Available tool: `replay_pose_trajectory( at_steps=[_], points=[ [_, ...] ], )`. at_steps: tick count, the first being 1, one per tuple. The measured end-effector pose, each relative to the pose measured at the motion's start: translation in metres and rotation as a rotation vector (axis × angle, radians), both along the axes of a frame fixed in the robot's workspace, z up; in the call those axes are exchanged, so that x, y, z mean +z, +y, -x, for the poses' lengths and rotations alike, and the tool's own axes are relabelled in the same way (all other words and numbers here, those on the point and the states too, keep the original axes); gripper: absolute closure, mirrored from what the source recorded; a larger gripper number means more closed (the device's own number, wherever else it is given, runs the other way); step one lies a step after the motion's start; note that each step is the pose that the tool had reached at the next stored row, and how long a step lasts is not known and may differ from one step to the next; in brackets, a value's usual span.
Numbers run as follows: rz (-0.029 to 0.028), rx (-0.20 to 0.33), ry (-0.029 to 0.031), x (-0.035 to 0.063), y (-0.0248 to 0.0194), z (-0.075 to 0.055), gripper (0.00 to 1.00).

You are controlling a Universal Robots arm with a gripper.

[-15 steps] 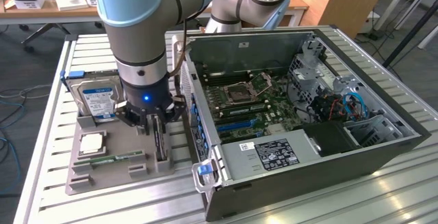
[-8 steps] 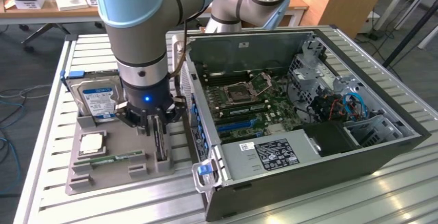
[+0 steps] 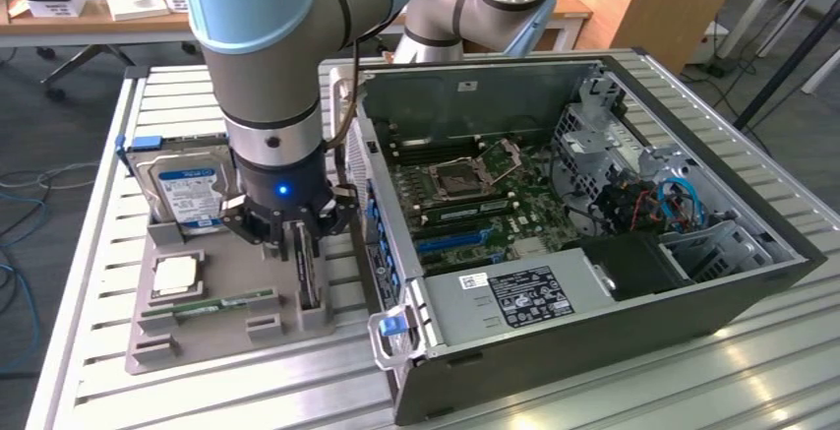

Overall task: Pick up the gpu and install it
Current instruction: 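Pick up the gpu and move the gpu toward the slot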

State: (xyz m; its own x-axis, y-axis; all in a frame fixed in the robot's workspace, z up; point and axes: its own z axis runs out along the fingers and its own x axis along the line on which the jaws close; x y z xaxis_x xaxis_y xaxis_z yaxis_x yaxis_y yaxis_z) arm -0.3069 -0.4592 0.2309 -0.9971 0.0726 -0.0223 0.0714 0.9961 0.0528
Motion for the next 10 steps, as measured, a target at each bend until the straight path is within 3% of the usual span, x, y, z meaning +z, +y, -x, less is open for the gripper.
replay_pose_trajectory(
  at_steps=[10],
  points=[
    [0.0001, 0.0, 0.0001, 0.0001, 0.0, 0.0, 0.59]
  ],
)
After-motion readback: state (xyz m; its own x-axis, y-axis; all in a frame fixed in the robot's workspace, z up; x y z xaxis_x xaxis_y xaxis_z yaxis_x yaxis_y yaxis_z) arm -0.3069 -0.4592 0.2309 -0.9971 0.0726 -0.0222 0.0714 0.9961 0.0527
